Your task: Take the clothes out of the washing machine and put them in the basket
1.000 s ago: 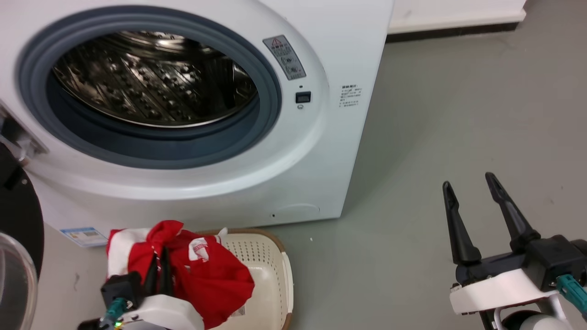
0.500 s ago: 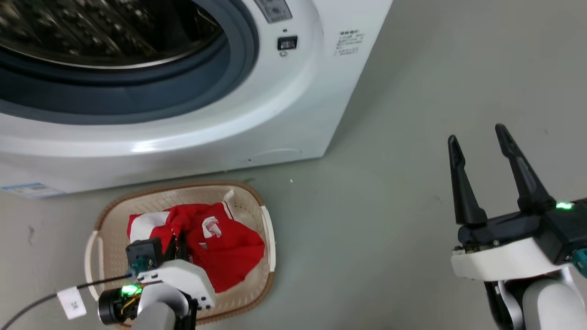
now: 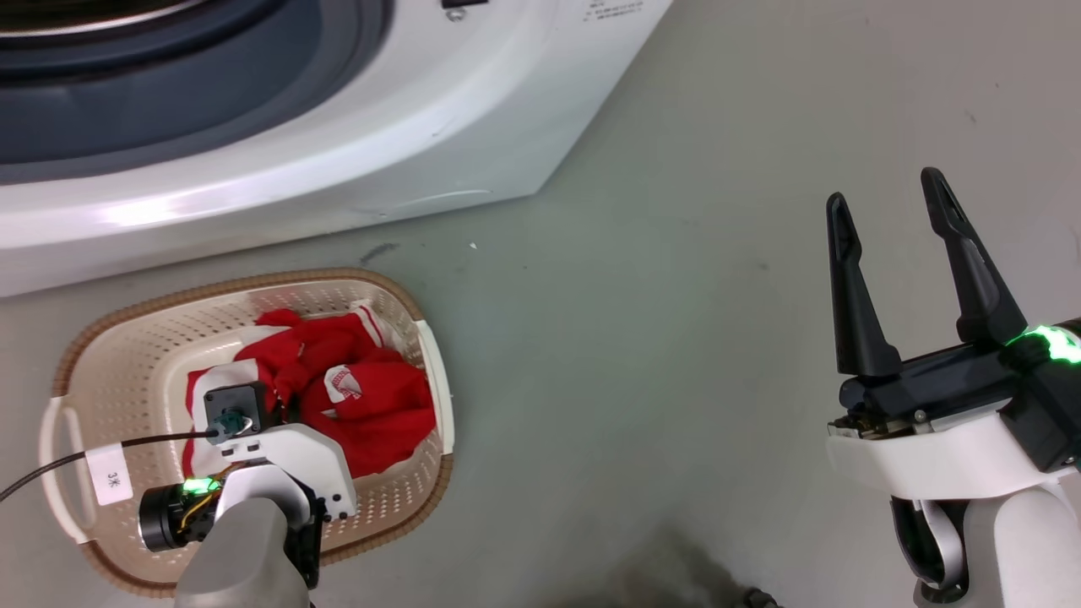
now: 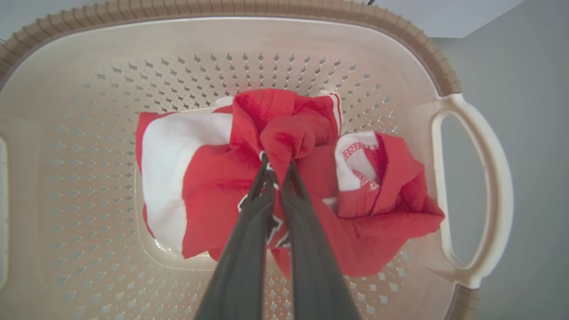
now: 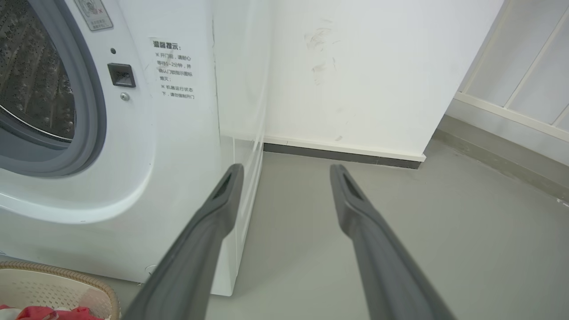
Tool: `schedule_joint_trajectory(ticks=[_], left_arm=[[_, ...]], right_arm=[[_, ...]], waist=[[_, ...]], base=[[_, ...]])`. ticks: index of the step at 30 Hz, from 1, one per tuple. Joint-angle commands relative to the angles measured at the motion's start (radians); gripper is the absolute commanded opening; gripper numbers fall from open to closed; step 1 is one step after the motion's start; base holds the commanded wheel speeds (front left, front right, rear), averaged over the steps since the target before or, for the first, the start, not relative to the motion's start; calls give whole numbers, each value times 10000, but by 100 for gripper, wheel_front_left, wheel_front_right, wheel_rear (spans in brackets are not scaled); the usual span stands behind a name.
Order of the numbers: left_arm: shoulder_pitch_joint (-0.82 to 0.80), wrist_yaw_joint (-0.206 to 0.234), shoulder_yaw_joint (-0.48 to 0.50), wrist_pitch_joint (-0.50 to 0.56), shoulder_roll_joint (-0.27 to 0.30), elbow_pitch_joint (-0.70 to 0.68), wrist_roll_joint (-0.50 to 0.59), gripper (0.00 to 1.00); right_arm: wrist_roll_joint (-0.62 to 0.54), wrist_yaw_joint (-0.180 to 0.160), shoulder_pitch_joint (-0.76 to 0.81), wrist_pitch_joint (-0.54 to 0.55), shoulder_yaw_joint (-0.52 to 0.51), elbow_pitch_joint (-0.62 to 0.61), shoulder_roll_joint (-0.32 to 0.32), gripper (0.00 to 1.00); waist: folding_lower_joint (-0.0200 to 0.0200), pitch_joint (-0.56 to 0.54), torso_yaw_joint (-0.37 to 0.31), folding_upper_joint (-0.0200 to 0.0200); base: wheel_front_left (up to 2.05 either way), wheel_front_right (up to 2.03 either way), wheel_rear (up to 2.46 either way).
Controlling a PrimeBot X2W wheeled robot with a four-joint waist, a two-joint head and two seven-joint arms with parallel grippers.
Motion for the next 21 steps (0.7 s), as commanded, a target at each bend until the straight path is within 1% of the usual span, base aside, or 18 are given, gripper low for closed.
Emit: schedule_joint_trajectory(ticks=[1, 7, 12, 13, 14, 15, 16, 21], left_arm=[[-160, 46, -4, -68, 104, 146, 89, 0], [-531, 130, 141, -52, 401, 774, -5, 0], [-721, 229, 292, -52, 361, 1139, -142, 0], [-740, 205, 274, -53, 359, 1217, -137, 9], [-759, 166, 267, -53, 347, 1288, -144, 28], [-780, 148, 302, -53, 315, 1324, -205, 42], [-763, 126, 303, -53, 291, 1358, -193, 100], [-334, -19, 338, -54, 101, 1296, -288, 100]], right_arm=[[67, -10, -138, -43, 28, -55, 8, 100], [127, -10, -237, -125, 20, -62, 8, 100], [122, -10, -252, -167, 14, 29, 7, 100], [127, -9, -272, -172, 17, 45, 8, 100], [122, -10, -293, -173, 16, 74, 7, 100], [122, -10, -306, -176, 36, 100, 8, 100], [98, -10, -312, -174, 44, 140, 8, 100], [95, -10, -139, -153, 11, 434, 7, 100]], waist=[[-2, 348, -285, 0], [-2, 835, -454, 0], [-2, 950, -444, 0], [-2, 950, -428, 0], [-2, 930, -405, 0], [-2, 887, -372, 0], [-2, 814, -336, 0], [-2, 23, -70, 0]], base=[[0, 0, 0], [0, 0, 0], [0, 0, 0], [0, 0, 0], [0, 0, 0], [0, 0, 0], [0, 0, 0], [0, 0, 0]])
